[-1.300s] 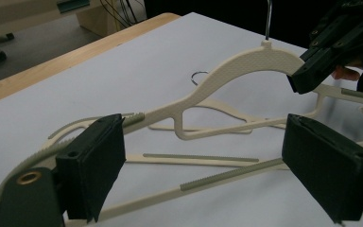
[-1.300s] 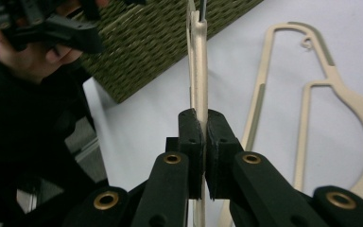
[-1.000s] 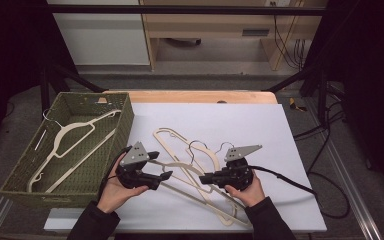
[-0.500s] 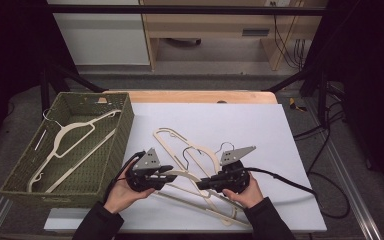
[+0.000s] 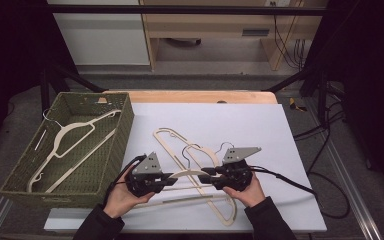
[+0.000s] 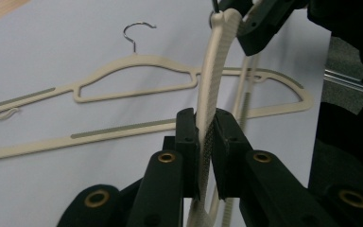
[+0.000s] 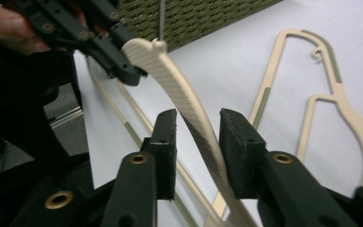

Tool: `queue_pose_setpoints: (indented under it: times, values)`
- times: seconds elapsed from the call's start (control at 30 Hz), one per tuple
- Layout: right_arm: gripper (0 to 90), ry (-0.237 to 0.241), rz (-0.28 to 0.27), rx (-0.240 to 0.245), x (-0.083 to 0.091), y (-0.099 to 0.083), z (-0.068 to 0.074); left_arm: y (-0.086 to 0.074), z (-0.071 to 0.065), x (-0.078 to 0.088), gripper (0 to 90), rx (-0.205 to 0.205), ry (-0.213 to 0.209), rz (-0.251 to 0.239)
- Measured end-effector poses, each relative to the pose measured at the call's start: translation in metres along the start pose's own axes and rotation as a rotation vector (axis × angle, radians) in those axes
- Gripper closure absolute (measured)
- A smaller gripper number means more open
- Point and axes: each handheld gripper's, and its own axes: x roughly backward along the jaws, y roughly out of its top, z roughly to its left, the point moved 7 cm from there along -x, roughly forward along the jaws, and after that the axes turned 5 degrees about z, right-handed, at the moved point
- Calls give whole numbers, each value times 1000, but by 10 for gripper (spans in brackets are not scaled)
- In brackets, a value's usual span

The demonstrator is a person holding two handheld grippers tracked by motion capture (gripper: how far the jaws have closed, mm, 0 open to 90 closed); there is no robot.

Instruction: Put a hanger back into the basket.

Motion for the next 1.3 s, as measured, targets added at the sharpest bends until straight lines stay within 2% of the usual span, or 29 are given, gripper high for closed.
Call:
queue_pose_setpoints:
  times: [0.07, 0.23, 0.3, 0.43, 0.5, 0.6, 0.7, 0.87, 0.93, 1.03, 1.2, 1.3]
  values:
    - [631, -16, -14, 8, 1, 1, -1, 1, -4, 1, 841, 1, -22, -7]
    - [520, -41, -53, 27, 5, 4, -2, 5, -12, 2, 866, -7, -20, -15]
    - [482, -68, -63, 36, 9, 5, -4, 6, -11, 3, 867, -6, 3, -21]
    - [347, -140, -107, 54, 19, 9, -9, 6, -7, 9, 867, 16, 24, -44]
    - [249, -181, -131, 62, 26, 11, -11, 6, -5, 12, 867, 27, 40, -54]
    - [203, -229, -147, 72, 34, 11, -15, 7, -2, 18, 867, 36, 61, -65]
    - [129, -250, -183, 11, 46, 8, -23, 8, -1, 24, 867, 51, 79, -82]
    - [51, -318, -213, -34, 66, 0, -35, 11, 3, 37, 867, 70, 97, -109]
    - [20, -332, -229, -53, 74, -3, -39, 12, 5, 43, 867, 74, 106, -125]
    - [3, -347, -224, -39, 83, -7, -41, 14, 7, 55, 867, 82, 119, -155]
    - [3, -388, -228, -49, 92, -12, -48, 19, 10, 77, 867, 85, 136, -190]
    - [3, -397, -232, -55, 94, -13, -50, 21, 14, 88, 867, 81, 147, -208]
